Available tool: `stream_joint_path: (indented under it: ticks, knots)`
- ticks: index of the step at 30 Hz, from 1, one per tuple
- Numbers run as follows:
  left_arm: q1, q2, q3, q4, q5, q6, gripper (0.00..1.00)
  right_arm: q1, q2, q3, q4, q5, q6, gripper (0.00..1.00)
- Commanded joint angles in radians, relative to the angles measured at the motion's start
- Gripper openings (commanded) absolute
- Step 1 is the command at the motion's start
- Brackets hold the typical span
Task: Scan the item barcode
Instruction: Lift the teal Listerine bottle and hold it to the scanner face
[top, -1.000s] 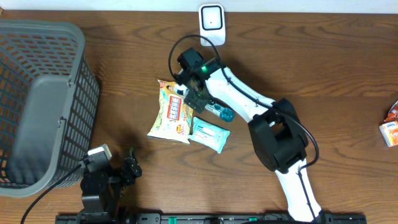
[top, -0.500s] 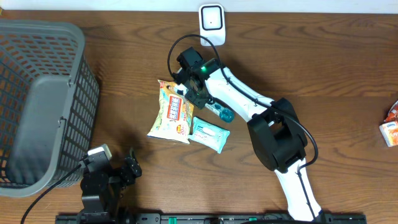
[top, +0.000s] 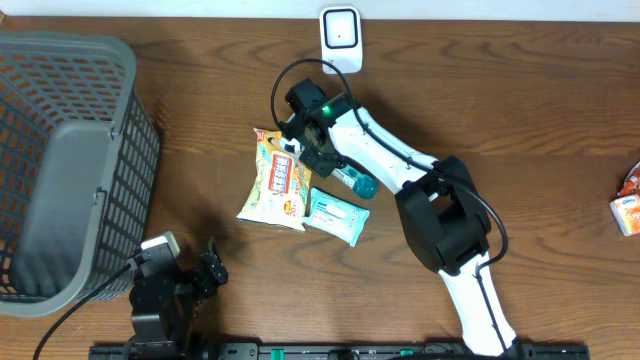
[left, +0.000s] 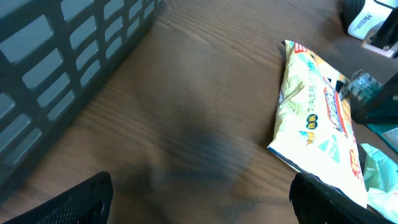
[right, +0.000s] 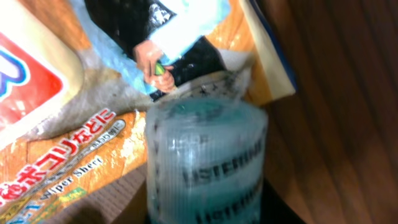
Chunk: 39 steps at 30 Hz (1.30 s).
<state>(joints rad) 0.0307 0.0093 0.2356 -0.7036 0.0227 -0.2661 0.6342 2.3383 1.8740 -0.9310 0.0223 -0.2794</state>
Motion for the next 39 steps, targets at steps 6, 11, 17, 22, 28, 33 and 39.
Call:
stream_joint_path:
  ticks: [6,11,17,22,28,33,39]
  knots:
    - [0.0,-0.005,-0.004,0.0,-0.008,-0.005,0.91,-0.031,0.035,0.185,-0.148,-0.162,0.043,0.01]
    - [0.0,-0.005,-0.004,0.0,-0.009,-0.005,0.91,-0.087,0.035,0.333,-0.261,-0.422,0.027,0.01]
    - [0.0,-0.005,-0.004,0.0,-0.009,-0.005,0.91,-0.175,0.035,0.373,-0.326,-0.621,0.027,0.01]
    - [0.0,-0.005,-0.004,0.0,-0.009,-0.005,0.91,-0.253,0.035,0.373,-0.364,-0.815,0.006,0.01]
    - [0.0,-0.005,-0.004,0.0,-0.009,-0.005,0.91,-0.33,0.031,0.373,-0.375,-0.851,0.002,0.01]
    - [0.0,-0.005,-0.004,0.0,-0.008,-0.005,0.91,-0.354,0.022,0.373,-0.384,-0.854,-0.037,0.01]
    - [0.0,-0.005,-0.004,0.0,-0.008,-0.005,0.91,-0.323,-0.013,0.373,-0.329,-0.72,-0.193,0.01]
